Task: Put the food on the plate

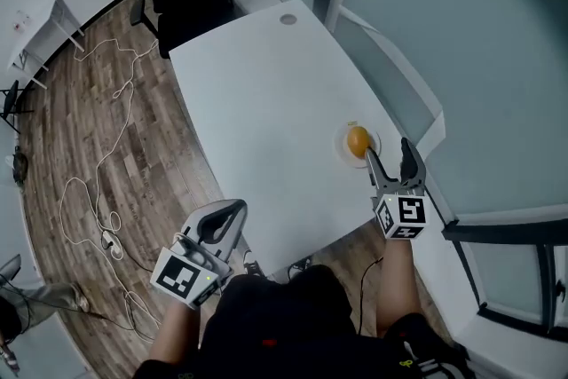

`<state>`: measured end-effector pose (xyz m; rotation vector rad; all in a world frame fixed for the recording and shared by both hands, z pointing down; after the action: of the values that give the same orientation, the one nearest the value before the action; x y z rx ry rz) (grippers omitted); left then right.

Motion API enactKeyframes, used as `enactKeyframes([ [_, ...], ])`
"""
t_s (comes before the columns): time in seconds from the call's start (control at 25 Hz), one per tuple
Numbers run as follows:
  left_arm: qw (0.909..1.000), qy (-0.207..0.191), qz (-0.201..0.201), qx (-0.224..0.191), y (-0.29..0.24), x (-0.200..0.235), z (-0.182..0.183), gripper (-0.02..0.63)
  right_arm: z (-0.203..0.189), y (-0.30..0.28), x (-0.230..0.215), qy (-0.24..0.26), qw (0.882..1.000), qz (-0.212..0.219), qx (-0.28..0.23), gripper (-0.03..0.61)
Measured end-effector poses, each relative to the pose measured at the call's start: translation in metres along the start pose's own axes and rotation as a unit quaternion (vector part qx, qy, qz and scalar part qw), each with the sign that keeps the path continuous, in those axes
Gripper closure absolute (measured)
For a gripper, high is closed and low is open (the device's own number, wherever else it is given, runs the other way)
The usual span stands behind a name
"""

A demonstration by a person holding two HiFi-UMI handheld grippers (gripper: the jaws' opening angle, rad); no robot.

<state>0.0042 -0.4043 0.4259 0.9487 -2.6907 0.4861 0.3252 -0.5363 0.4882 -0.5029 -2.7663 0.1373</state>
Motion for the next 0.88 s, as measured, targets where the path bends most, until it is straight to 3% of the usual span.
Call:
enactKeyframes([
  [0.08,0.9997,-0.010,-0.018,-0.011,0.000,-0.006,0.009,0.591,0.030,0.026,0.001,0.008,0.999,-0.005,-0.037,0.229],
  [0.2,0.9977,-0.032,-0.052,-0.028,0.004,-0.012,0.016,0.591,0.073,0.066,0.002,0.041,0.995,-0.031,-0.089,0.397],
  [0.36,0.9933,-0.053,-0.088,-0.054,0.029,-0.027,0.032,0.591,0.130,0.122,0.022,0.109,0.983,-0.066,-0.129,0.488],
  [0.48,0.9899,-0.057,-0.113,-0.064,0.038,-0.043,0.040,0.591,0.152,0.153,0.040,0.105,0.983,-0.066,-0.139,0.527],
  [0.68,0.9834,-0.070,-0.148,-0.079,0.043,-0.066,0.050,0.591,0.167,0.180,0.077,0.037,0.987,-0.024,-0.157,0.545],
  [0.88,0.9786,-0.082,-0.161,-0.098,0.054,-0.075,0.061,0.591,0.168,0.188,0.093,0.038,0.989,-0.014,-0.144,0.554],
])
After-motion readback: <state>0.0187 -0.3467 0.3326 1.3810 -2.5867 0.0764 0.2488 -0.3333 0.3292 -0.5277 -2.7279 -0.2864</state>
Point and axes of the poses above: the fingertips, and each gripper's own axes: y backward along the fingers, x to its left, z out of its top, the point moved 5 cm from there along y, backward along the fingers, and after that the axes turned 12 degrees about y, right-handed, at the moved point
